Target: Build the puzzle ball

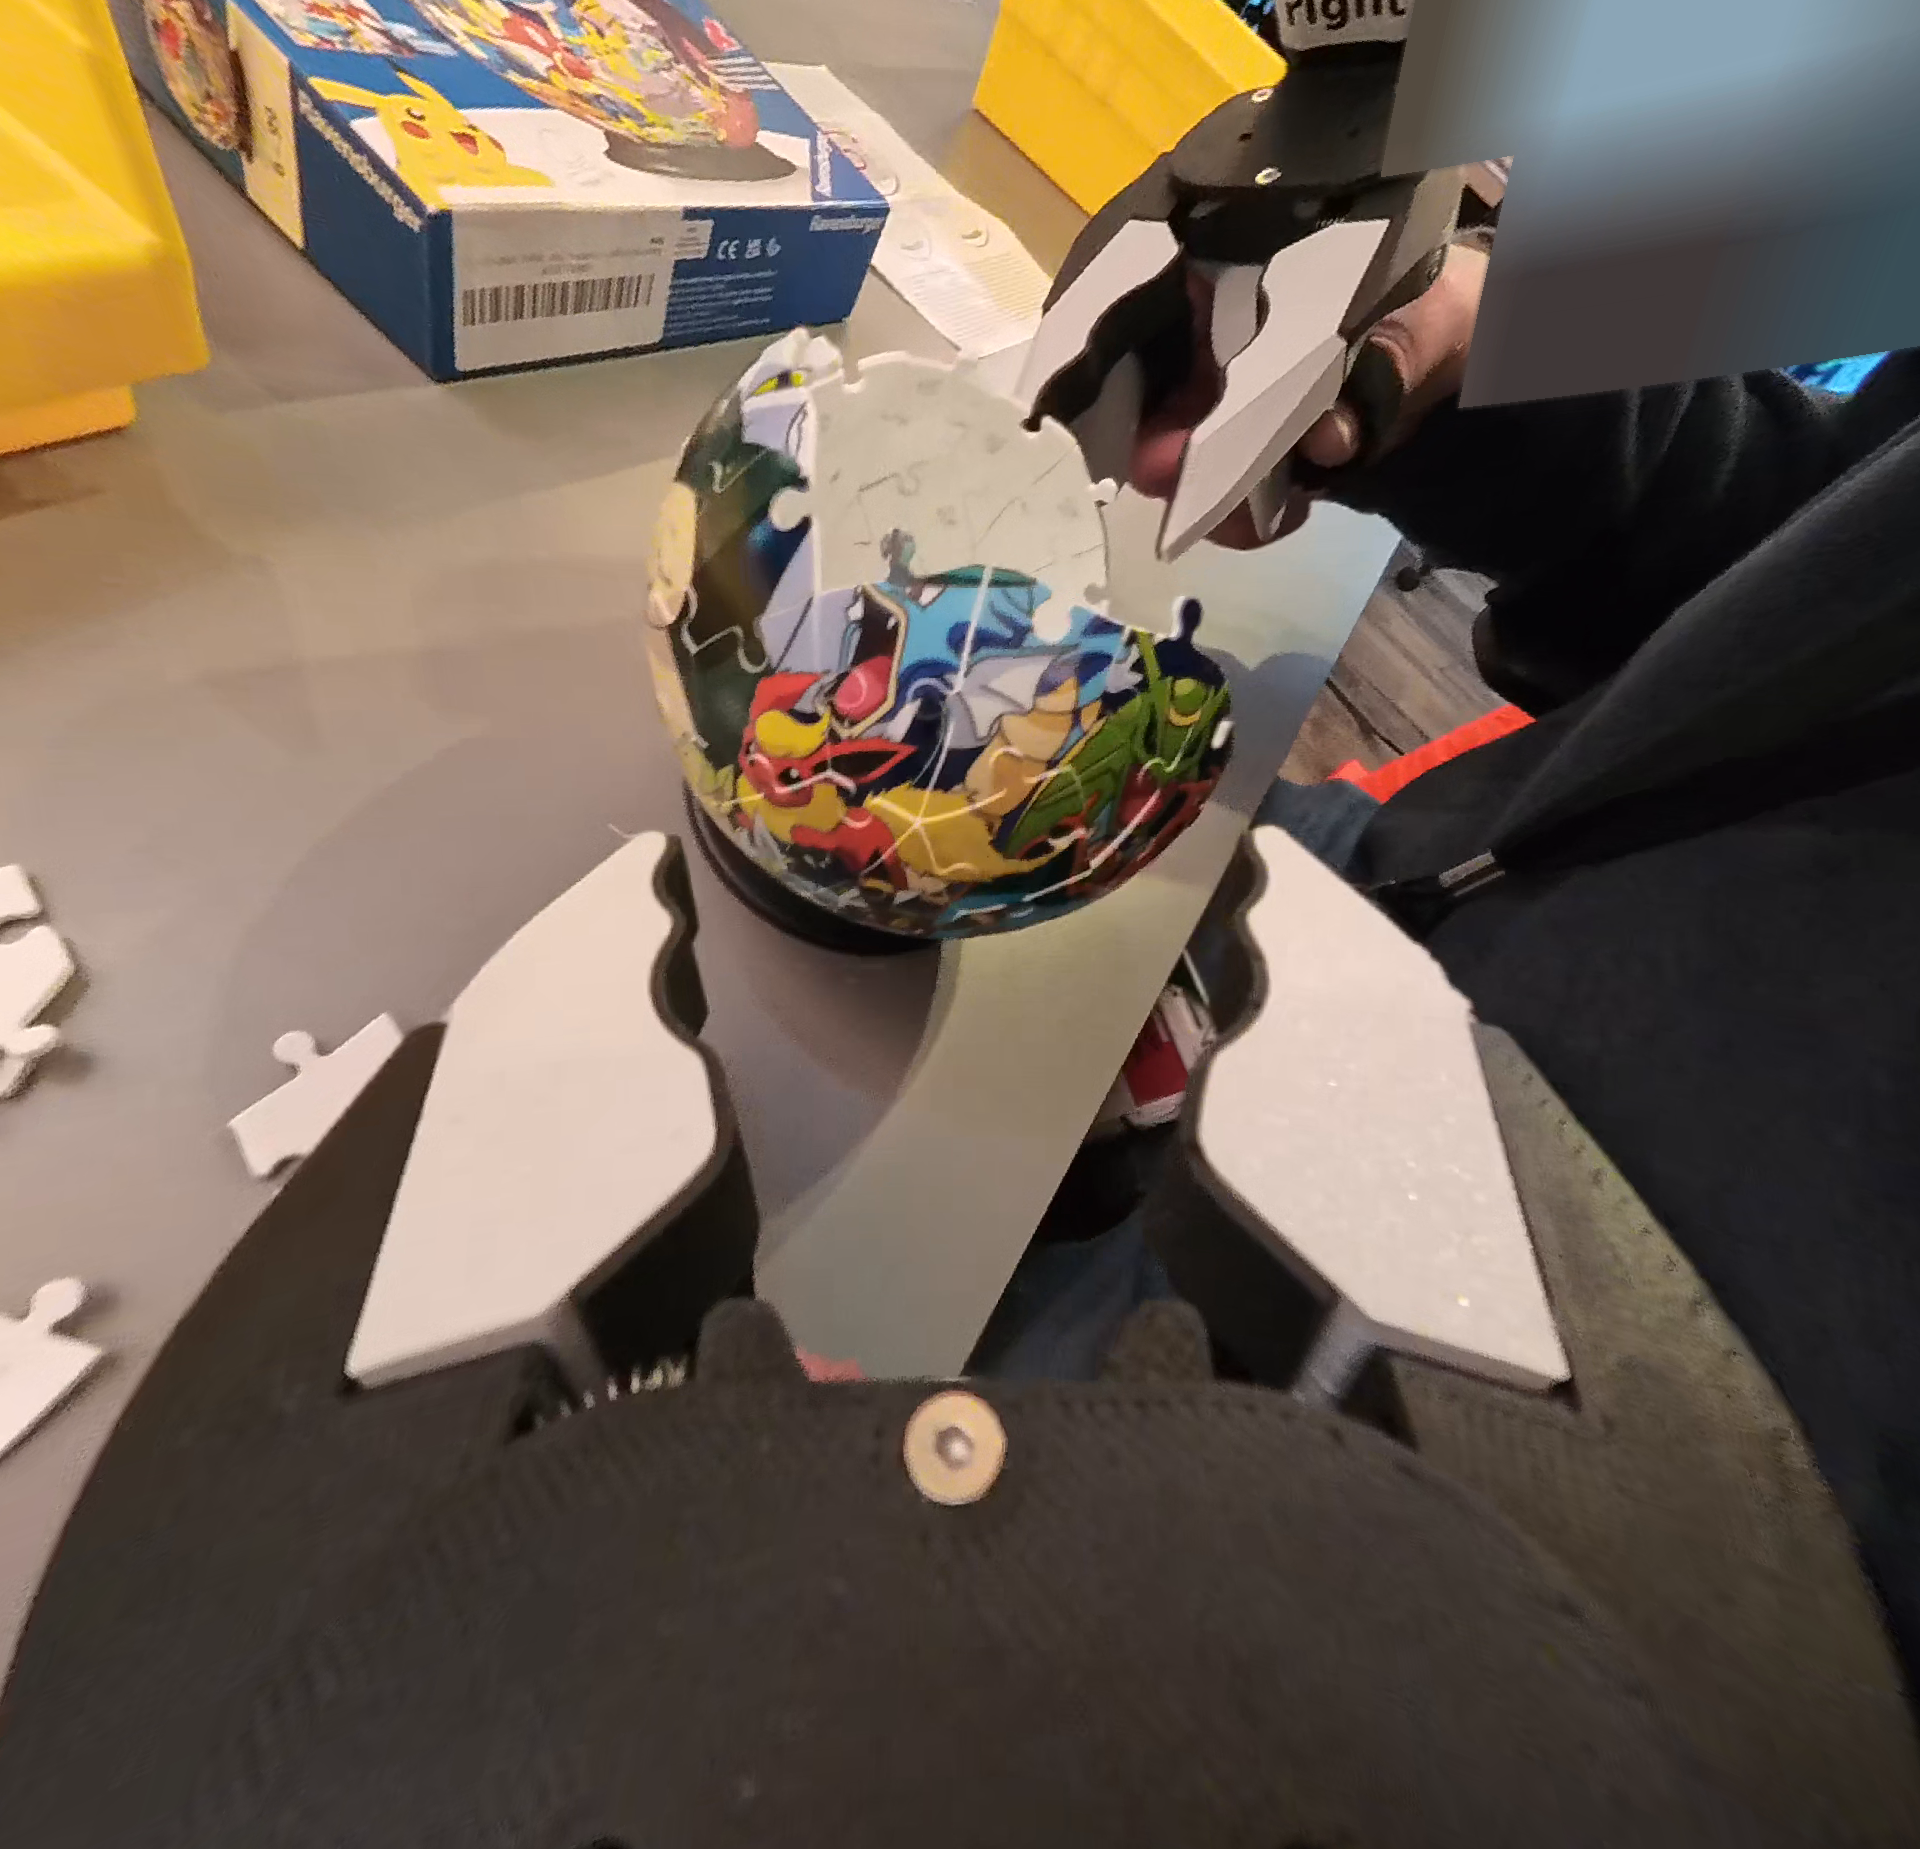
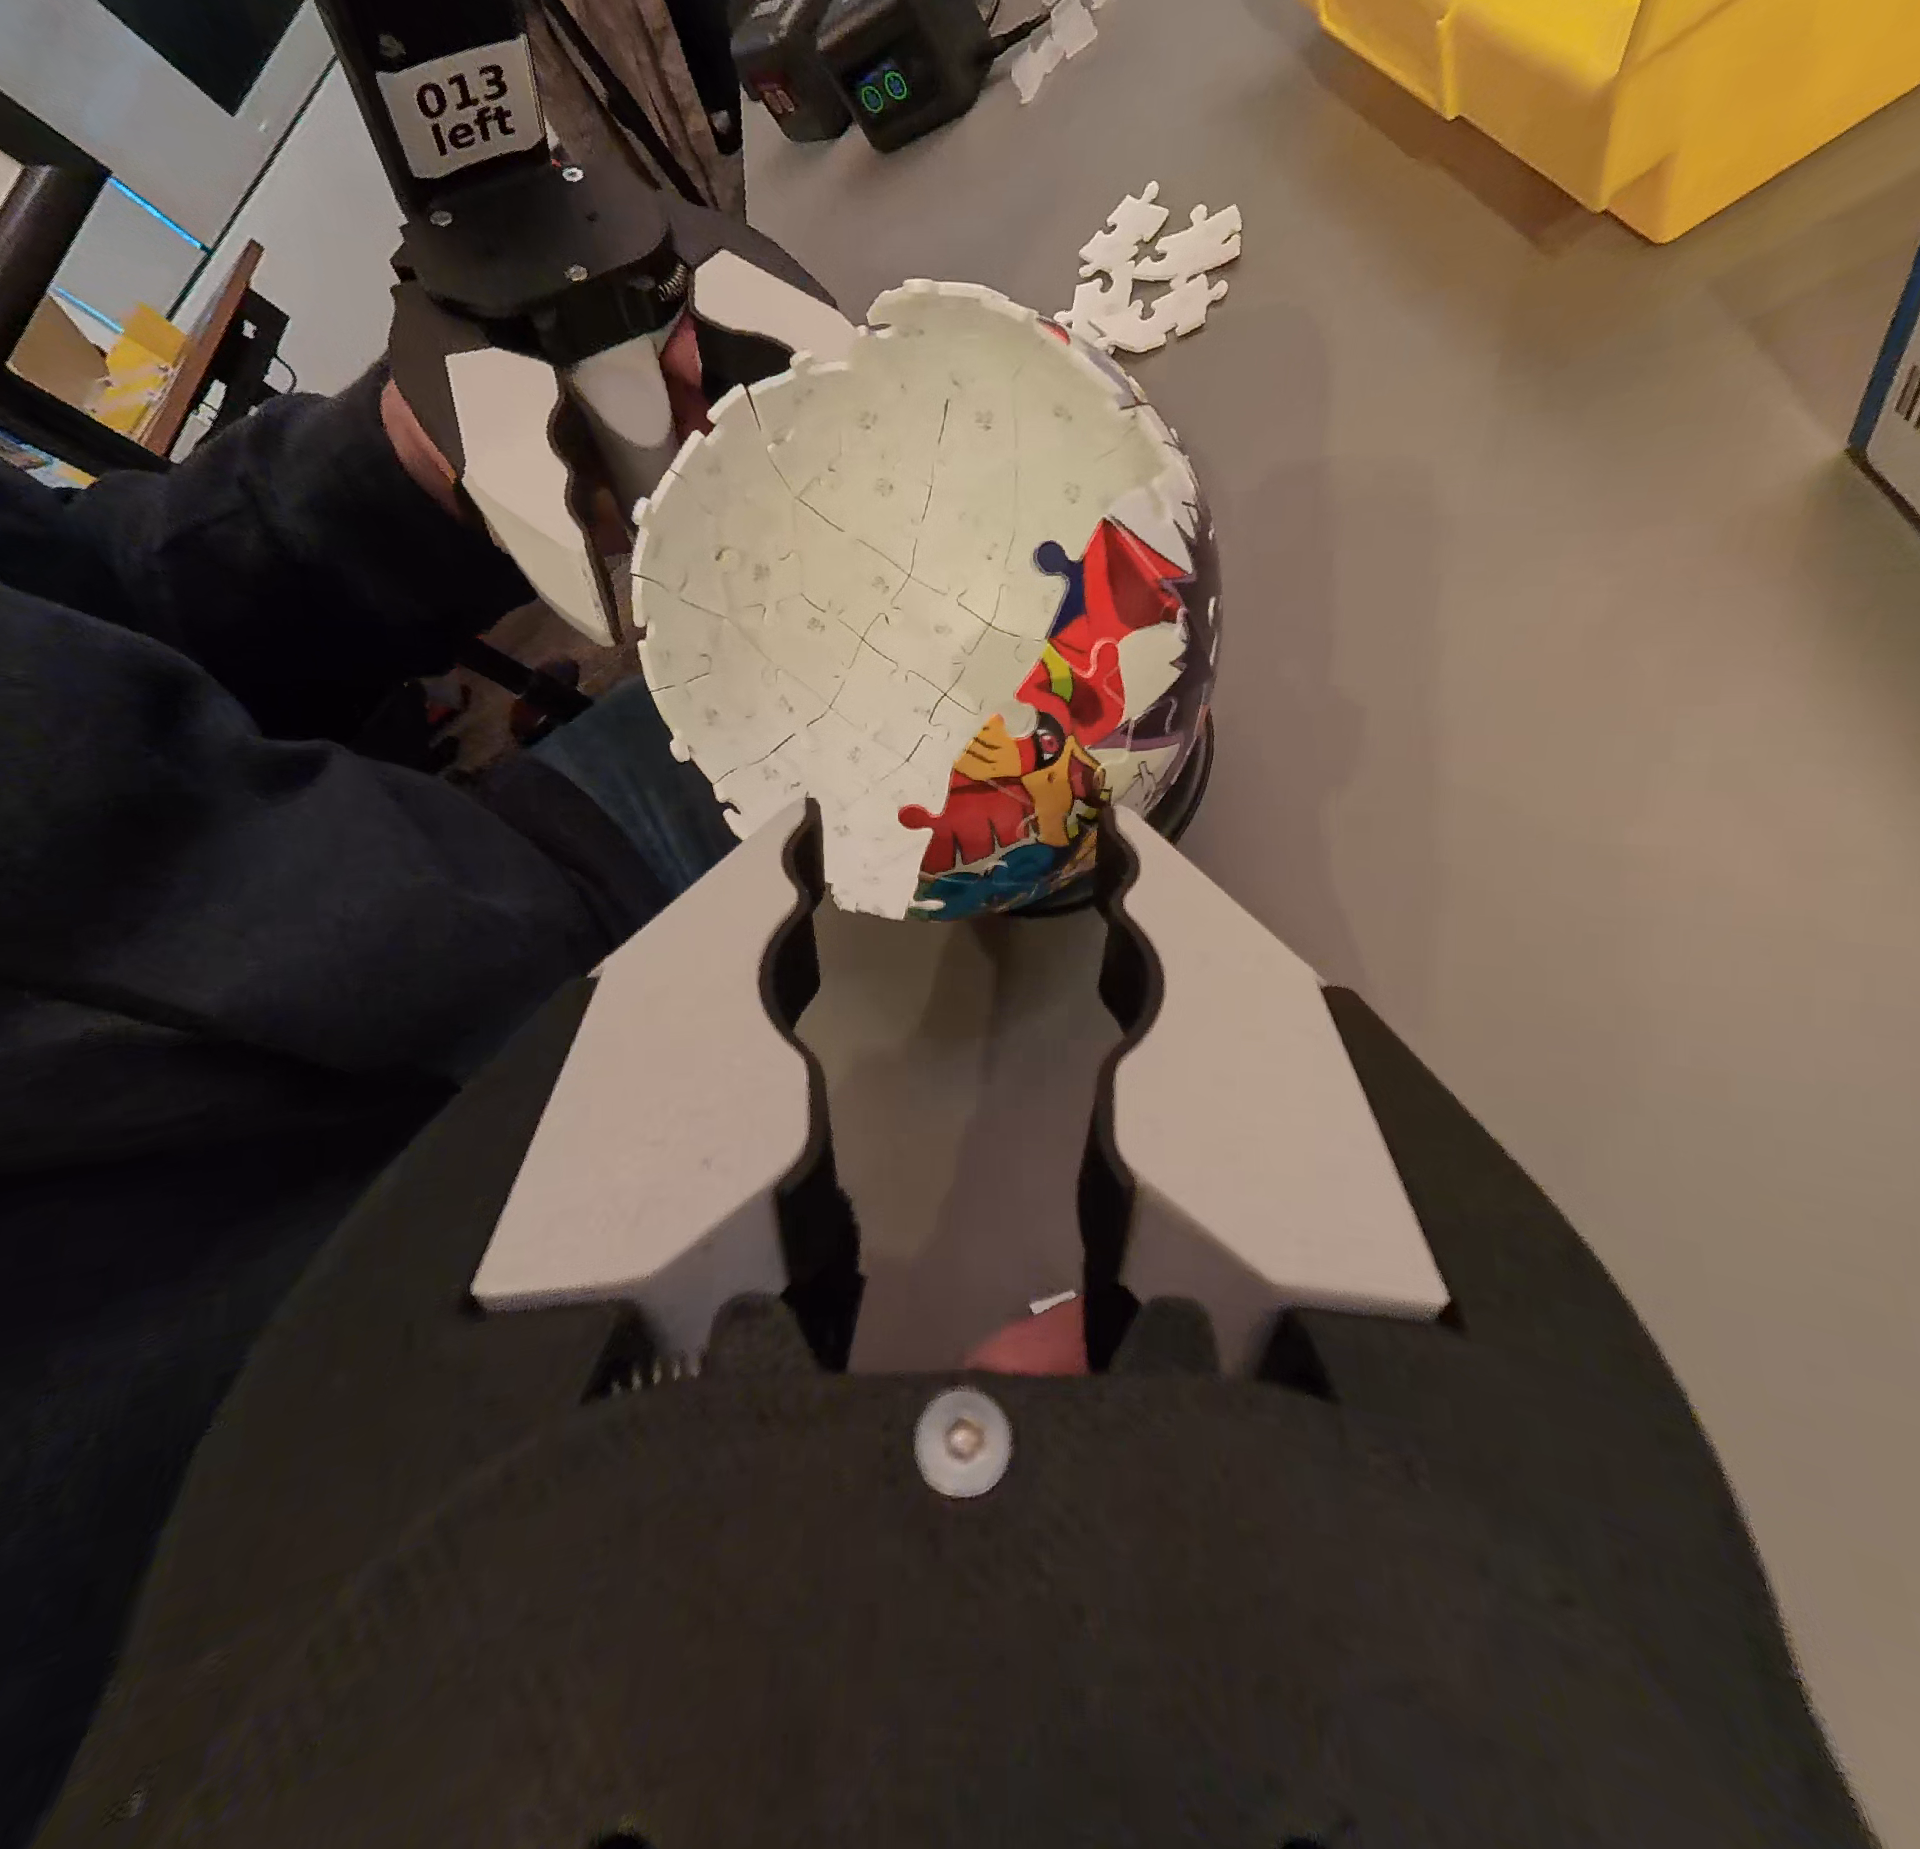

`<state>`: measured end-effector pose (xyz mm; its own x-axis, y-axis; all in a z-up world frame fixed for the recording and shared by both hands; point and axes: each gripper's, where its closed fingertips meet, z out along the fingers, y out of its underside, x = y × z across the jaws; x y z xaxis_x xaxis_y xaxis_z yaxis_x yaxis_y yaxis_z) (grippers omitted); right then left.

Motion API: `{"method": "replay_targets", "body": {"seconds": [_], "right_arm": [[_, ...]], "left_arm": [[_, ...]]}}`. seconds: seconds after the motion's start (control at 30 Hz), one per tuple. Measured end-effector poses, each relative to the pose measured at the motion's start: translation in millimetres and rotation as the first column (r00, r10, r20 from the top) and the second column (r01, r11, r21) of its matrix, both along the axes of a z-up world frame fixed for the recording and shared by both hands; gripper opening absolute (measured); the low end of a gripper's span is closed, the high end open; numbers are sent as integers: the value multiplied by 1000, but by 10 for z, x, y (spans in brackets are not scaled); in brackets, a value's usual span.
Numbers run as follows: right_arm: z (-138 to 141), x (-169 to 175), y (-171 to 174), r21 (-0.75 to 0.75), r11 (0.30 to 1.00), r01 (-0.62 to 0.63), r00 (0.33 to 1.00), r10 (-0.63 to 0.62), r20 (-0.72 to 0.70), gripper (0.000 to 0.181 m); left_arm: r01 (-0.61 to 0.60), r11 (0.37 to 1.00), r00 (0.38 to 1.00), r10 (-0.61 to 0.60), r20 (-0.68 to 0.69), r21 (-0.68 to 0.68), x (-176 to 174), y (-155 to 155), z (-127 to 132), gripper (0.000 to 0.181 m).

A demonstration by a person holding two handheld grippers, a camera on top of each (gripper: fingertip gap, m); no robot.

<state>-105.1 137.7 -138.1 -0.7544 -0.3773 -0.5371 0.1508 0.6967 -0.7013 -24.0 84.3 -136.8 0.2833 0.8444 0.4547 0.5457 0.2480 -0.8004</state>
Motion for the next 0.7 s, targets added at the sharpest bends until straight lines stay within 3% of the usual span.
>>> {"method": "replay_targets", "body": {"seconds": [0.43,0.7], "right_arm": [[-105,47,31,50,996,75,996,-73,-51,51],[-275,41,54,100,985,142,984,-130,-121,43]], "left_arm": [[23,999,1000,-23,6,24,-79,117,-49,99],[11,999,1000,-11,9,31,-46,-97,-59,102]]}}
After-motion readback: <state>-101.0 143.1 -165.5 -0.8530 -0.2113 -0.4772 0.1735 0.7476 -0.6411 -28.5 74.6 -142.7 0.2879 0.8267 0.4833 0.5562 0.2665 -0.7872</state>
